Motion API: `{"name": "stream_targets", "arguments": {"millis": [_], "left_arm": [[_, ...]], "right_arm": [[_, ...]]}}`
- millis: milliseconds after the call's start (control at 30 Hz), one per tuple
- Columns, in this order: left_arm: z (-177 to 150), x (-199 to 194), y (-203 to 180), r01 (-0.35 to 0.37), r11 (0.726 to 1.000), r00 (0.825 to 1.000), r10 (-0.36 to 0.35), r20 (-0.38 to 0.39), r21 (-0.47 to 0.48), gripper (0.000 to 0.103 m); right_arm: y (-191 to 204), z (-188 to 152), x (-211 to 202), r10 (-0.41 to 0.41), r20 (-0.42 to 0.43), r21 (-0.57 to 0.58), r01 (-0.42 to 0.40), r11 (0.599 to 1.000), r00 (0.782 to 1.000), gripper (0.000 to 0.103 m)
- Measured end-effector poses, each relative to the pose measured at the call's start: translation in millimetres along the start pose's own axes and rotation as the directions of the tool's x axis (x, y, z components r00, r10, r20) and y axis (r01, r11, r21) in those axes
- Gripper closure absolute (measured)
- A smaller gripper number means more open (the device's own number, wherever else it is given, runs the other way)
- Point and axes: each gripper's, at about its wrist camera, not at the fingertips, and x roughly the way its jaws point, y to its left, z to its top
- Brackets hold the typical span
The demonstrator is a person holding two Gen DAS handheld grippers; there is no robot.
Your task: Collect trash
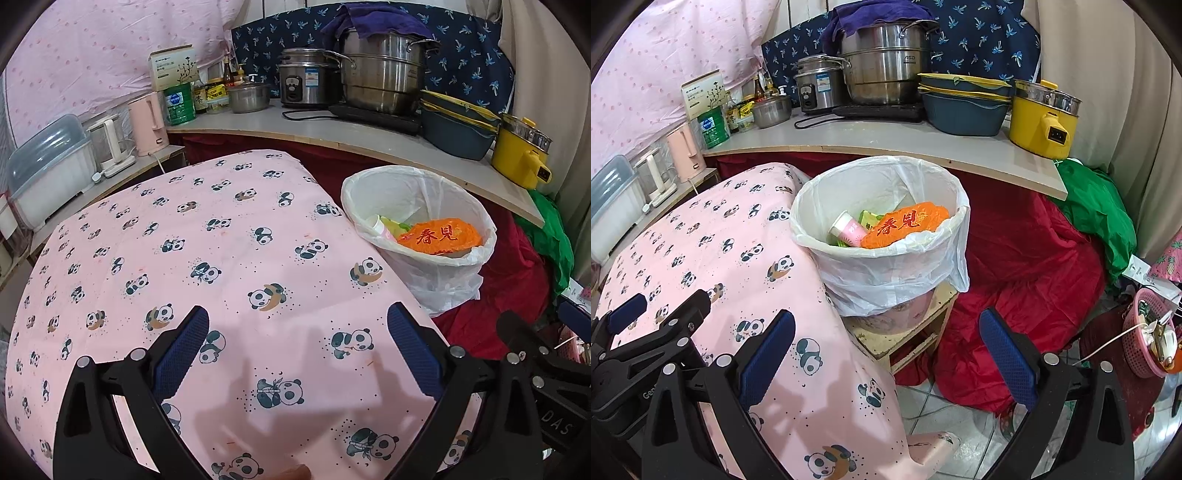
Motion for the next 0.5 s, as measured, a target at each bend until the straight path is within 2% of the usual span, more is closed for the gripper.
{"name": "stream_targets", "arguments": {"millis": [500], "left_arm": [[1.1, 1.7, -2.9, -0.005, 1.0, 1.0, 0.005, 0.002, -0.002, 0.01]], "right_arm": [[-4.3, -2.2, 5.6, -0.007, -0.011, 0.002, 0.007, 1.0, 1.0, 0.007]]}}
